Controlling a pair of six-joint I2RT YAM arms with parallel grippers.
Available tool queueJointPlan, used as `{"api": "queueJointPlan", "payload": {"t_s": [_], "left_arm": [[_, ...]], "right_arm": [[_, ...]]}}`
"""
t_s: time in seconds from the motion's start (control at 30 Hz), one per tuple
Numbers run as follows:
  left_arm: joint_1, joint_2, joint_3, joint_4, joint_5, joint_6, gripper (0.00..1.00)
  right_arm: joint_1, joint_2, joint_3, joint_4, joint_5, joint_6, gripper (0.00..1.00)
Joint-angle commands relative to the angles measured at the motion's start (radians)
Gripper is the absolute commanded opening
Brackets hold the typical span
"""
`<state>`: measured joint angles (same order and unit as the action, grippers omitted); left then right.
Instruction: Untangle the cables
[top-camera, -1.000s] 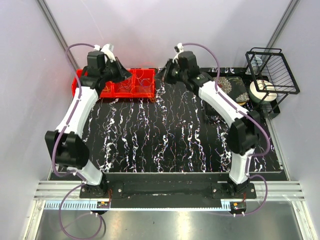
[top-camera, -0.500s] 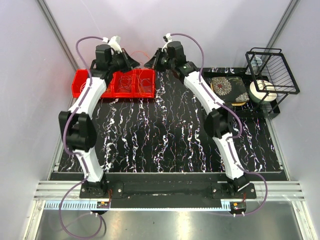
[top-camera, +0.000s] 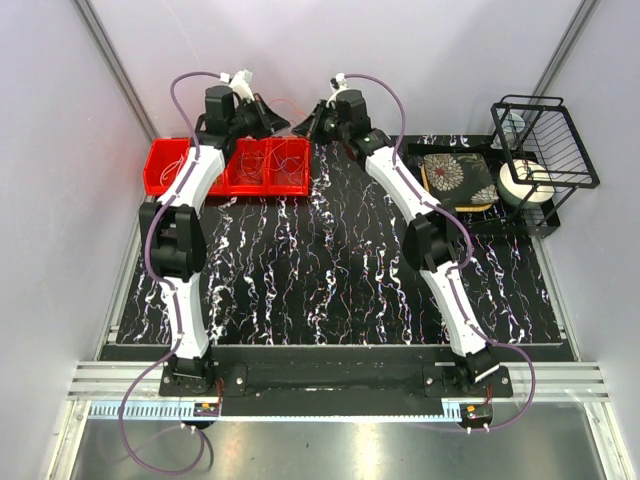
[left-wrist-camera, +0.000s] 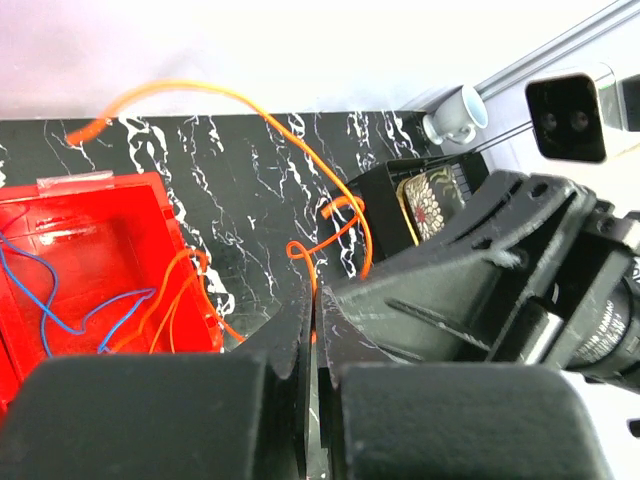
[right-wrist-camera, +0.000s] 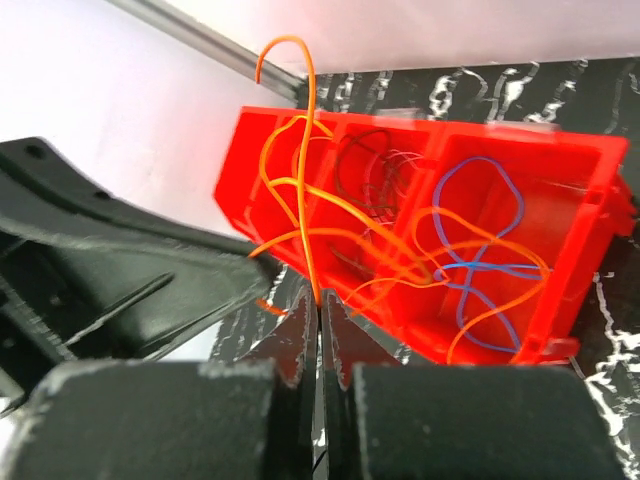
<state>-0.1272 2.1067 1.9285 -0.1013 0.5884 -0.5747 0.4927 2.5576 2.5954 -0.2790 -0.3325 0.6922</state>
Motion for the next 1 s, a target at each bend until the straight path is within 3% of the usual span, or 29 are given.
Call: {"api": "queueJointPlan", "payload": {"t_s": [0.0, 0.23, 0.83, 0.97], "left_arm": [[0.001, 0.026, 0.012, 0.071, 0.033, 0.003, 0.0], [0.0, 0.036, -0.04, 0.084, 0.033, 0.004, 0.0], [0.001, 0.061, -0.161, 0.072, -0.039, -0.048, 0.0], [0.0, 0.072, -0.151, 0.048, -0.038, -0.048, 0.19]], "right_arm": [[-0.013, 0.05, 0.035, 0.06, 0.006, 0.01, 0.0], [-0.046, 0.046, -0.046, 0.067, 0.027, 0.016, 0.0], [-0.06, 0.088, -0.028, 0.07, 0.041, 0.009, 0.0], [-0.06, 0.102, -0.011, 0.078, 0.036, 0.009, 0.0]]}}
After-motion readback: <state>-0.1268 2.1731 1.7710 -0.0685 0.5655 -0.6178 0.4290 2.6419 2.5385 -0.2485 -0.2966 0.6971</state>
